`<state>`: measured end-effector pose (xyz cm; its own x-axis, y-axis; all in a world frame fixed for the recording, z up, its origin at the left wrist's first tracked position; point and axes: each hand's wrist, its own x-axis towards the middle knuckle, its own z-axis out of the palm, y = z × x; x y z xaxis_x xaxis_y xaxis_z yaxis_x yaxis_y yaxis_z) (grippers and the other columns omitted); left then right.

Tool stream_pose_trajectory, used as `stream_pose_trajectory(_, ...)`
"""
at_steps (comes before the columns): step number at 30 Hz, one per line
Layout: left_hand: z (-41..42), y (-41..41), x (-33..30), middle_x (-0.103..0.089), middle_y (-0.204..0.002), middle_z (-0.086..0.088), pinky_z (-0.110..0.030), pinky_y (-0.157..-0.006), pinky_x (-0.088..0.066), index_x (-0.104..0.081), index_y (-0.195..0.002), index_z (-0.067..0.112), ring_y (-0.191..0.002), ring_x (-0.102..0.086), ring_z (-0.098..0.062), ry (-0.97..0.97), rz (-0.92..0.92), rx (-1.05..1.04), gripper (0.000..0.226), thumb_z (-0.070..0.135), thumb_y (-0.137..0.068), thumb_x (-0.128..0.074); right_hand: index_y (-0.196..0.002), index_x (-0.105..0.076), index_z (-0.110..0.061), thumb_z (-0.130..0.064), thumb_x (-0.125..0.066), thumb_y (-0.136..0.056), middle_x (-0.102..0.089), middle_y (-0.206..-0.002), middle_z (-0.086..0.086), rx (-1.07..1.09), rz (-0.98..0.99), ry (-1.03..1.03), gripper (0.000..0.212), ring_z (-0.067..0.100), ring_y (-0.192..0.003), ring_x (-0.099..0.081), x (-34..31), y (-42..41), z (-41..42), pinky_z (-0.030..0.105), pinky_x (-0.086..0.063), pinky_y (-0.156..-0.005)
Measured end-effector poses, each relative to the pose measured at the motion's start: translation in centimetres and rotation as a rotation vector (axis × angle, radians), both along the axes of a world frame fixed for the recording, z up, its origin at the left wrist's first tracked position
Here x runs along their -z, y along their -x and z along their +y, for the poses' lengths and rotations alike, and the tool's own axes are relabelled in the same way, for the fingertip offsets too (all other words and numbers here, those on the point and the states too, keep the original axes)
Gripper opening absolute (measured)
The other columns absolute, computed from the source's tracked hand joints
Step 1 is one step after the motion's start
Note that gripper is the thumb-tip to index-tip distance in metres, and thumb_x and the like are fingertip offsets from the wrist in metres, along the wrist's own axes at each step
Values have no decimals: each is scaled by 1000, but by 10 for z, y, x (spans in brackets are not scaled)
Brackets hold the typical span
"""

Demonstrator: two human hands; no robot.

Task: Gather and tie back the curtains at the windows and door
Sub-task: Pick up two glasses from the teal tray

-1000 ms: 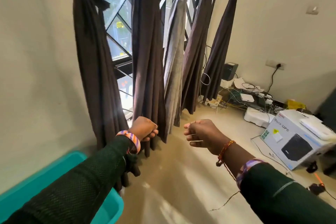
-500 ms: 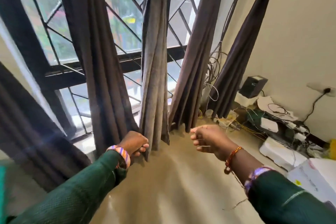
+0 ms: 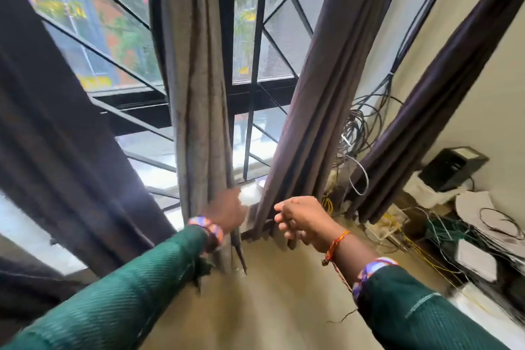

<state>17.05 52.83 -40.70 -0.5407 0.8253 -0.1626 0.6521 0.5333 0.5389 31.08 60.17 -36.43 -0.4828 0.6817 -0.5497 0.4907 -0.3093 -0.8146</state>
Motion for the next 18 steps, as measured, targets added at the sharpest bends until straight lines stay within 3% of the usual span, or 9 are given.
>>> stream_pose_trajectory(2,38,-11,-6,-54,-126,-15,-37,-95,-42,-42,-129,6,-115,-52,-31,-32,116,69,42,11,-88,-48,-76,-54,-13,-4,-44,-92,-50,-61,3,-7,-2,31,21,12,-48,-41,10,10,28,17,-32,-42)
stream_pose_trajectory(5,87,-9,-16,-50,-131,-14,-40,-99,-42,-39,-133,10,-119,-50,-30,-77,91,126,46,8,-87,-43,-74,-55,-15,-5,-43,-91,-51,-58,0,-50,-37,59,23,9,-41,-42,29,28,59,15,-33,-40)
stream_pose_trajectory(7,112,9,-12,-42,-140,-15,-36,-108,-33,-32,-139,10,-129,-41,-28,-87,113,109,55,2,-85,-38,-75,-54,-15,-4,-41,-91,-49,-56,-1,-90,-39,79,24,7,-37,-40,41,41,77,14,-31,-38)
stream_pose_trajectory(11,112,67,9,-6,-156,-11,-31,-116,-11,-9,-148,15,-143,-10,-26,6,220,-75,78,-9,-81,-41,-76,-53,-13,-6,-43,-92,-50,-56,0,-149,-62,136,20,8,-37,-39,60,68,97,12,-29,-37)
stream_pose_trajectory(13,89,89,16,-4,-156,-14,-33,-115,-11,-8,-148,15,-143,-11,-28,12,207,-223,68,3,-90,-42,-74,-52,-13,-7,-42,-92,-51,-47,-2,-218,-90,158,21,7,-33,-40,68,80,98,11,-29,-36)
stream_pose_trajectory(15,51,103,16,-3,-155,-18,-35,-114,-18,-2,-148,15,-140,-19,-33,197,323,-316,68,22,-95,-42,-71,-50,-12,-7,-42,-93,-49,-39,-4,-282,-101,160,24,6,-28,-39,74,90,96,9,-29,-33)
stream_pose_trajectory(18,-15,114,15,-3,-156,-14,-34,-114,-19,1,-149,17,-142,-17,-31,454,354,-480,74,43,-94,-42,-72,-50,-12,-9,-42,-94,-50,-48,-1,-400,-131,163,23,6,-28,-39,80,97,85,10,-30,-36)
